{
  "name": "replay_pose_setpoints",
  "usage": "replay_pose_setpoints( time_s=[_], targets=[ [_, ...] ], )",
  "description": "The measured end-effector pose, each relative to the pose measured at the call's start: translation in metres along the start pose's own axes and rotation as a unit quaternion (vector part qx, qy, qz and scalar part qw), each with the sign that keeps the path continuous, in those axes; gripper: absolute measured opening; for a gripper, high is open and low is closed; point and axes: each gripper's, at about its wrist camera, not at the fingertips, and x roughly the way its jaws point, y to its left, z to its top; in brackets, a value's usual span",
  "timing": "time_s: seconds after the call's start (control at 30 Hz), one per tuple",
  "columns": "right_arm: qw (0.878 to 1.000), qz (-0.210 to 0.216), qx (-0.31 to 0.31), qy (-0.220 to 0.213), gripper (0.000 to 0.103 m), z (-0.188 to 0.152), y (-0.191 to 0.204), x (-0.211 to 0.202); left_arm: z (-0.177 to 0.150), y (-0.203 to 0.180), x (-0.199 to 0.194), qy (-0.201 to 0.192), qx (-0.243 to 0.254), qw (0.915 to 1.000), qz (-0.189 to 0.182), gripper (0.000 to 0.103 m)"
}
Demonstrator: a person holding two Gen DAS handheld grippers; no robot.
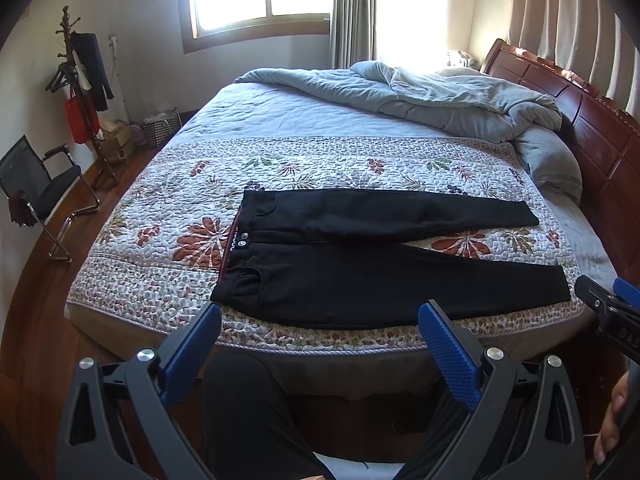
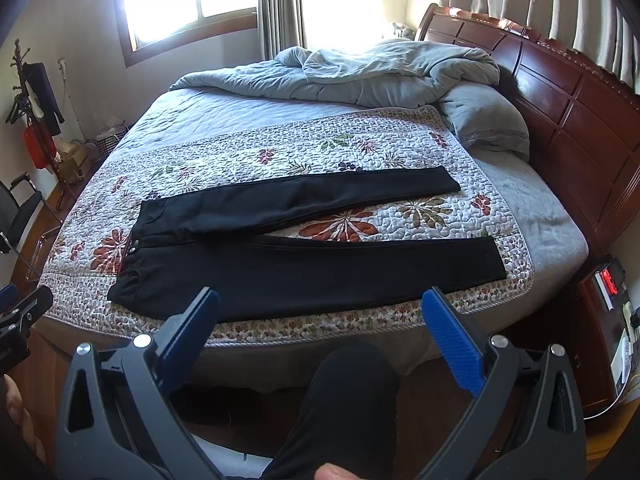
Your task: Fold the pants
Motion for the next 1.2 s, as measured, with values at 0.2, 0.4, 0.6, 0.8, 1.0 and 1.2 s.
replay_pose_setpoints(
  time_s=[0.2,0.4,0.6,0.8,1.0,1.2],
  targets=[
    [1.0,0.0,0.0,0.0,0.1,0.0,0.001,0.0,0.0,0.0,0.0,0.0,0.0,1.0,0.0,0.099],
    [1.0,0.0,-0.001,0.001,0.1,0.0,0.003,0.001,0.0,0.001,0.0,0.002,-0.001,1.0,-0.001,0.099],
    [1.0,0.001,-0.001,0.004,0.1,0.001,0.003,0.004,-0.001,0.0,0.0,0.002,-0.001,1.0,-0.002,0.099],
    [1.0,0.0,0.002,0.008,0.1,0.002,0.001,0.007,-0.002,-0.003,0.005,0.008,0.002,1.0,-0.002,0.099],
    [1.0,0.003,-0.001,0.016,0.1,0.003,0.003,0.017,-0.001,0.001,0.014,0.017,-0.004,0.9999,0.001,0.099],
    [0.995,0.091,-0.014,0.028,0.1,0.013,-0.001,0.041,-0.013,0.011,0.066,0.059,0.015,0.9921,-0.11,0.099]
  ],
)
